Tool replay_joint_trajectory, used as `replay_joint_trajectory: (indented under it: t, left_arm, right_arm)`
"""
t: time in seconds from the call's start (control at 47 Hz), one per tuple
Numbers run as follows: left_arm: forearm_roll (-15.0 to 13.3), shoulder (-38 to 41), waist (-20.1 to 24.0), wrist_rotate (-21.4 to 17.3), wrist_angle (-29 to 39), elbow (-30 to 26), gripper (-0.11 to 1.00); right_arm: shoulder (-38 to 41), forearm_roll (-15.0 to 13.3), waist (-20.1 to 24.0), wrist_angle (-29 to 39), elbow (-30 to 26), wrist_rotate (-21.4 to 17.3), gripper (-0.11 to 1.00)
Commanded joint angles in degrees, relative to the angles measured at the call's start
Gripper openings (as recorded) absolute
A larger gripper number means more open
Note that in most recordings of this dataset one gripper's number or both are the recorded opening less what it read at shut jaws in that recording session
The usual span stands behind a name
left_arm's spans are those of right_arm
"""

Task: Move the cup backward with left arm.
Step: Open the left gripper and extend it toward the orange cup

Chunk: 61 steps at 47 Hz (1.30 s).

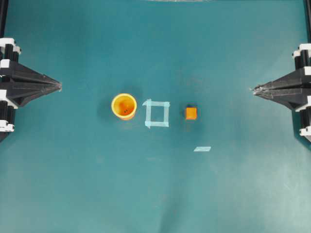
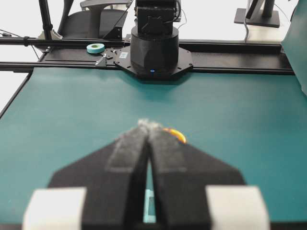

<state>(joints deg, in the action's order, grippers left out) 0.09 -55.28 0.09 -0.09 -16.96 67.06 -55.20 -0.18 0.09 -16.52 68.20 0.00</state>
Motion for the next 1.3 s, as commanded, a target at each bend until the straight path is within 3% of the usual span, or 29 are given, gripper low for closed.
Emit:
replay_joint_trajectory:
  t: [0.0,0.447,1.0,1.106,1.276]
  left_arm:
    - [0.2,0.9,-0.4,0.2,2.4,-0.6,-0.01]
    - [0.2,3.3,-0.4,0.9,7.3,-0.9,0.0]
    - [0.1,19.0,-1.1,1.0,5.6,-2.7,0.01]
    - [0.2,21.9,-1.1,1.0,5.6,-3.6,0.1]
    - [0.2,25.0,-1.1,1.0,5.7,-4.3,0.41]
  right_arm:
    - [0.6,0.1,0.1,-0.4,-2.2,-0.2,-0.01]
    - [4.6,0.1,0.1,2.3,-3.6,-0.1,0.0]
    - [4.5,0.1,0.1,2.5,-3.7,-0.1,0.0]
    - [4.5,0.1,0.0,2.5,-3.7,-0.1,0.0]
    - [4.4,0.1,0.1,2.5,-3.7,-0.1,0.0]
